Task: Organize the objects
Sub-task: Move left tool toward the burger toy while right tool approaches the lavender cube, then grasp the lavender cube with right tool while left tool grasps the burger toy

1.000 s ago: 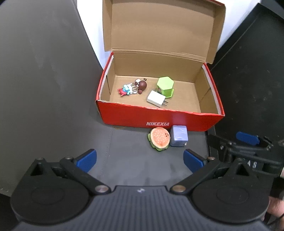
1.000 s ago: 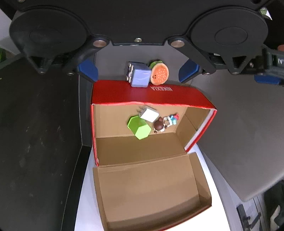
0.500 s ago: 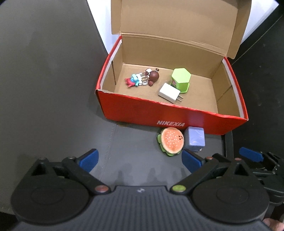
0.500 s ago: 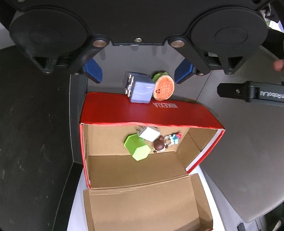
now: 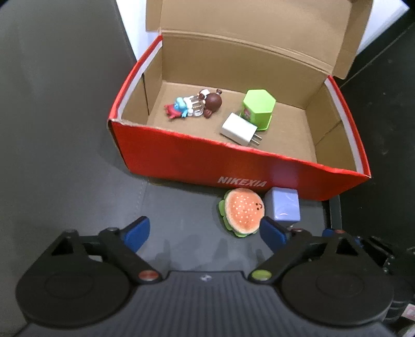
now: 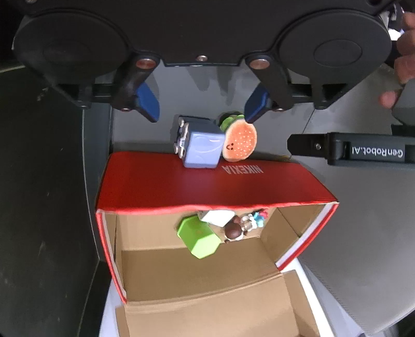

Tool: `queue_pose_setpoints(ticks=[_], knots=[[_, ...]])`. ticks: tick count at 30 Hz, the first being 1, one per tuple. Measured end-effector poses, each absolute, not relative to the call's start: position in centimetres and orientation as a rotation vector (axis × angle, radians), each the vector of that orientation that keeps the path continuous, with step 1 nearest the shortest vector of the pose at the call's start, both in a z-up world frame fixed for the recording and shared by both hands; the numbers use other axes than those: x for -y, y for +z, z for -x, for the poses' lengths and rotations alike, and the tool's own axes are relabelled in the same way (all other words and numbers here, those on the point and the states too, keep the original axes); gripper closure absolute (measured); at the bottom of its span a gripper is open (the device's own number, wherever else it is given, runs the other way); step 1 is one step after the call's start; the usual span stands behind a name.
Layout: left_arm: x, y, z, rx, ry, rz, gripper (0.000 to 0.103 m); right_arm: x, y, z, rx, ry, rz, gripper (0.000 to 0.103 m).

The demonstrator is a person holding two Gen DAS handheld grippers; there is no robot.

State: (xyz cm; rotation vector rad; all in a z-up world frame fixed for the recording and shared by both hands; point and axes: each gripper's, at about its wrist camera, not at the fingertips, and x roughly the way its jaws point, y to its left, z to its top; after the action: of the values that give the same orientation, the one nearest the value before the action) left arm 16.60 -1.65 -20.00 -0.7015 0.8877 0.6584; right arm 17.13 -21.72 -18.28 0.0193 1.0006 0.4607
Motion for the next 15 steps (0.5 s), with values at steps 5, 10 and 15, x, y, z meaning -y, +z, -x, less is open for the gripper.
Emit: queue_pose_setpoints(ticks=[5, 10, 15], knots=[[1.1, -20.8, -16.9, -0.888, 0.681, 0.726, 0.022, 20.8, -19.4, -17.8, -0.956, 0.427, 0.04, 0.038], [1.1, -21.2, -16.9, -0.904, 0.679, 0.723, 0.024, 19.9, -19.7, -18.5, -0.921, 0.429, 0.047, 0.038], [0.7, -21.4, -16.7, -0.908, 0.688, 0.73, 0.025, 18.6, -20.2, -18.7, -0.907, 0.444, 0.086, 0.039]])
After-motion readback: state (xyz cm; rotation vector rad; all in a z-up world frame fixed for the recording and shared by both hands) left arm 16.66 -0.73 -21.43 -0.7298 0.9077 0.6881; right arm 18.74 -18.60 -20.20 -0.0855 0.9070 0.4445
